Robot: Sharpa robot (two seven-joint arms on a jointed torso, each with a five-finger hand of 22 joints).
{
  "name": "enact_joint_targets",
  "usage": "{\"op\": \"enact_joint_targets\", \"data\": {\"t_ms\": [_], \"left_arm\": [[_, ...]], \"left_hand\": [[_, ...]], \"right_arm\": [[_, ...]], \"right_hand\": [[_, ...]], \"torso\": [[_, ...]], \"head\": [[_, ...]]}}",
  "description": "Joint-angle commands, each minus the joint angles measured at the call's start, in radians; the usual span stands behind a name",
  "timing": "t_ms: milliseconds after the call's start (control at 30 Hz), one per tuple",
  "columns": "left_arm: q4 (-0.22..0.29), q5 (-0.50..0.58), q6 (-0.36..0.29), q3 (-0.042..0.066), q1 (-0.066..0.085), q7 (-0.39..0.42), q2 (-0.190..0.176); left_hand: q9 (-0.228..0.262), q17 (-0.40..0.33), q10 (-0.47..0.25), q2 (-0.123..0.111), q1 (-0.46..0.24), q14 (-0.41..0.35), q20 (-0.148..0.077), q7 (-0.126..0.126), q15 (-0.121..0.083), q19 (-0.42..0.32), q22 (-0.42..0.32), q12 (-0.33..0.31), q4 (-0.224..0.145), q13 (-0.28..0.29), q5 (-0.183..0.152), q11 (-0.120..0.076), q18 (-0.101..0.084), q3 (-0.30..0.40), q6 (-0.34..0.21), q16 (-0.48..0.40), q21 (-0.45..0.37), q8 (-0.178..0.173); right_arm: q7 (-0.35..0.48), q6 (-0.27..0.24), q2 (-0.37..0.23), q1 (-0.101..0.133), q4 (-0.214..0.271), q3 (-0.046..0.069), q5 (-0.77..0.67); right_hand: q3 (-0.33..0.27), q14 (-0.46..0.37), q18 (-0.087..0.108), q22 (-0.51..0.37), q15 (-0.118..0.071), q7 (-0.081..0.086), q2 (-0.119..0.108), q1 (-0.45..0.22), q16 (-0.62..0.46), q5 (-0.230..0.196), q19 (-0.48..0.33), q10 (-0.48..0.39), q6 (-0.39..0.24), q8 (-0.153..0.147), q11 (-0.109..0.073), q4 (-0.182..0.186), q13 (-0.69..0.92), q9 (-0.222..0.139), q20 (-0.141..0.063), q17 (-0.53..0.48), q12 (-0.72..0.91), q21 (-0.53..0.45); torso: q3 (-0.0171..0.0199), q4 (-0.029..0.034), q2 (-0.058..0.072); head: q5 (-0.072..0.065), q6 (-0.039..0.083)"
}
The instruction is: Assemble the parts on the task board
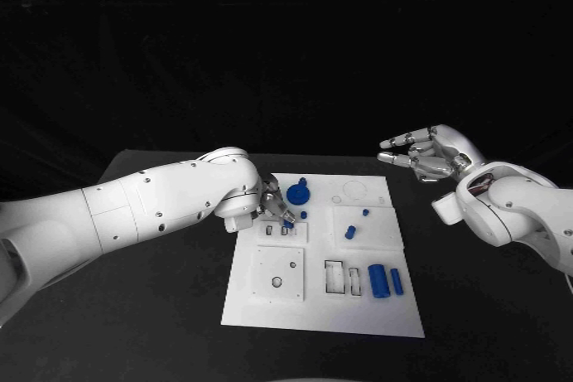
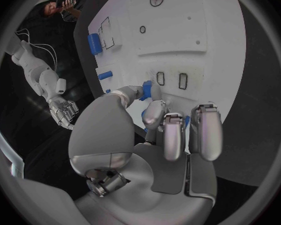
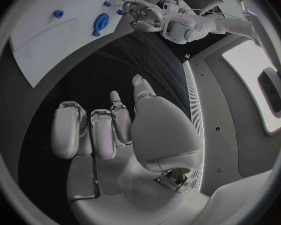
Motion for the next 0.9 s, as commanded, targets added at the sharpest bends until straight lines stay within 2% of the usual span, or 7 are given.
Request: {"op": "enact_joint_targets", "data": {"t_ms": [33, 500, 900], "left_arm": [[0.011, 0.003, -0.010, -0.001, -0.002, -0.007, -0.007], [0.015, -0.004, 0.016, -0.004, -0.007, -0.036, -0.013], [0.016, -0.019, 0.051, -0.005, -0.007, -0.055, -0.015]], "left_hand": [[0.000, 0.263, 0.007, -0.005, 0.001, 0.105, -0.001, -0.003, -0.004, 0.054, 0.097, 0.007, -0.191, 0.002, 0.007, 0.000, -0.011, 0.183, 0.010, 0.003, 0.007, -0.007], [0.000, 0.263, 0.008, -0.005, 0.001, 0.105, -0.001, -0.004, -0.004, 0.055, 0.098, 0.009, -0.192, 0.004, 0.009, 0.000, -0.012, 0.183, 0.012, 0.003, 0.008, -0.008], [0.000, 0.263, 0.009, -0.004, 0.000, 0.105, -0.001, -0.004, -0.004, 0.055, 0.099, 0.009, -0.193, 0.004, 0.012, -0.001, -0.012, 0.182, 0.013, 0.003, 0.008, -0.009]], "right_arm": [[0.009, 0.014, 0.000, -0.001, 0.000, 0.000, 0.000], [0.010, 0.016, 0.001, -0.001, 0.001, 0.000, 0.000], [0.010, 0.018, 0.001, -0.001, 0.000, -0.001, 0.000]], "right_hand": [[-0.005, 0.055, 0.011, 0.000, 0.001, -0.005, 0.000, -0.012, -0.006, 0.006, -0.005, -0.006, -0.001, 0.005, -0.001, 0.001, 0.018, 0.000, -0.001, 0.026, -0.002, -0.006], [-0.007, 0.055, 0.011, 0.000, 0.001, -0.005, -0.001, -0.014, -0.006, 0.005, -0.005, -0.006, -0.001, 0.005, -0.001, 0.002, 0.018, 0.000, -0.001, 0.026, -0.002, -0.006], [-0.008, 0.055, 0.011, 0.000, 0.001, -0.005, -0.001, -0.015, -0.007, 0.004, -0.005, -0.006, -0.001, 0.005, -0.001, 0.002, 0.018, 0.000, -0.001, 0.026, -0.002, -0.006]], "torso": [[0.0002, 0.0019, 0.000], [-0.0013, -0.0021, 0.001], [-0.0015, -0.0014, 0.001]], "head": [[0.003, -0.004], [0.009, -0.007], [0.009, -0.012]]}}
